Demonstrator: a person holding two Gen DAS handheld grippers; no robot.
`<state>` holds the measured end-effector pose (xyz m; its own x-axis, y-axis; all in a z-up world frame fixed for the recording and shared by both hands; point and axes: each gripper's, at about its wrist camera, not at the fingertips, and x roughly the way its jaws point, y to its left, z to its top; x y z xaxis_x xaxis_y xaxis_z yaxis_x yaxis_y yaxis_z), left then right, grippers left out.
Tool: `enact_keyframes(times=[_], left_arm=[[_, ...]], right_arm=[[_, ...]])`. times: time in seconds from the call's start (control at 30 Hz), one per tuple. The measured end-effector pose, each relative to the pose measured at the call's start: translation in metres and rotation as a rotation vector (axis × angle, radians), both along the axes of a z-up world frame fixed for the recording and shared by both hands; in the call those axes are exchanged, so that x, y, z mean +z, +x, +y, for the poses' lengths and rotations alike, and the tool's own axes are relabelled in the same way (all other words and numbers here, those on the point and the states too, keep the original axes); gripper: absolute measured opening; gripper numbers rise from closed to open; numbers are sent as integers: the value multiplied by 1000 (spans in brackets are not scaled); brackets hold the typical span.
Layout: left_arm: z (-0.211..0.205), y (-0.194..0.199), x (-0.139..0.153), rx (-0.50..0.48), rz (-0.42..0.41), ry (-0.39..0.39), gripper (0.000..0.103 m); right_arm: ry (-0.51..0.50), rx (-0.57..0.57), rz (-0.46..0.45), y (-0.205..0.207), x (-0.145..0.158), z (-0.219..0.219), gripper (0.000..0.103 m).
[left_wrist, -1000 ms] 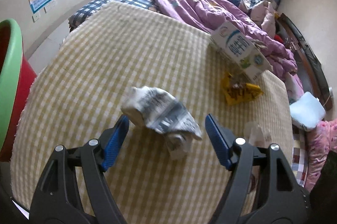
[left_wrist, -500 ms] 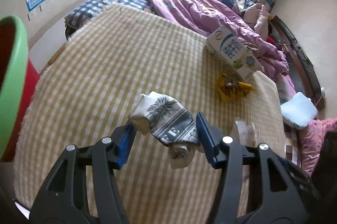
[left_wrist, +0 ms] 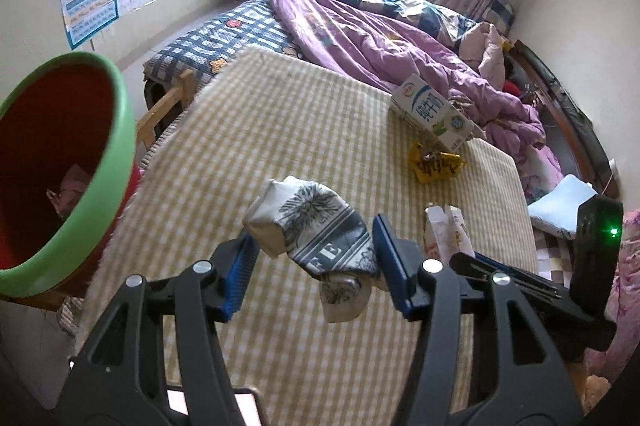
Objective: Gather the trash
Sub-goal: 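Grasp the crumpled white paper with the left gripper while the right gripper grasps the Pocky box, then carry the white paper and Pocky box over the red bucket and open both grippers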
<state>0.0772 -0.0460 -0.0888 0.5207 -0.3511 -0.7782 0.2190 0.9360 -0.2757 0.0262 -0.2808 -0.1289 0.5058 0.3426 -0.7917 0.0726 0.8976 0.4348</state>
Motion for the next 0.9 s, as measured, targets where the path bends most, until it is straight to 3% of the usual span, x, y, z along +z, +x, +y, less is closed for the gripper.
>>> enact_keyframes(times=[0.2,0.4,0.9], left_arm=[[13,-4,-1,17,-3,4,54],[38,-4,13,47,-64,27,54],[113,0,27,167,-104,54,54]], right_arm=[[0,26,-77,-3,27,17,35],[5,71,-133,0,50,40,35],[27,145,-153,12,59,85,35]])
